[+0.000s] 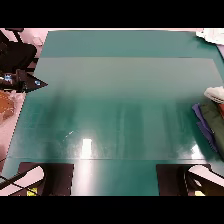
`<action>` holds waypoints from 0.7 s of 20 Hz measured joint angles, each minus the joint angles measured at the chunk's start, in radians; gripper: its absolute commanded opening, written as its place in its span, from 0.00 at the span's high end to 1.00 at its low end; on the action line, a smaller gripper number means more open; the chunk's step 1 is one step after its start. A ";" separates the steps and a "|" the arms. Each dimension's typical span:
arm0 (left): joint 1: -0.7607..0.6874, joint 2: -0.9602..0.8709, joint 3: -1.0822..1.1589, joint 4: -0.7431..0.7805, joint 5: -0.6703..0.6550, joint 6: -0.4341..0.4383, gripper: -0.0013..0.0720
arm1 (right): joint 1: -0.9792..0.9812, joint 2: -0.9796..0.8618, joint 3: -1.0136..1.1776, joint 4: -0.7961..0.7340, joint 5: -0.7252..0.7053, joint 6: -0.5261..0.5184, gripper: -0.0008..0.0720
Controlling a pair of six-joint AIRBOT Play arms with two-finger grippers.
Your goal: Fold the shirts.
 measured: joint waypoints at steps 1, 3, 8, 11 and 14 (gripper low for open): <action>0.000 0.000 0.000 -0.004 0.000 0.000 0.95 | -0.029 0.006 -0.043 -0.007 -0.007 -0.002 0.96; 0.000 0.000 0.000 -0.004 0.000 0.000 0.95 | -0.080 0.013 -0.122 -0.016 -0.029 -0.003 0.96; 0.000 0.000 0.000 -0.007 -0.001 -0.001 0.95 | -0.150 0.020 -0.234 -0.031 -0.081 -0.004 0.66; 0.000 0.000 0.000 -0.008 -0.005 -0.001 0.95 | -0.160 0.013 -0.233 -0.045 -0.100 -0.004 0.19; 0.000 0.000 0.000 -0.012 -0.009 -0.001 0.95 | -0.153 -0.011 -0.174 -0.064 -0.089 0.009 0.02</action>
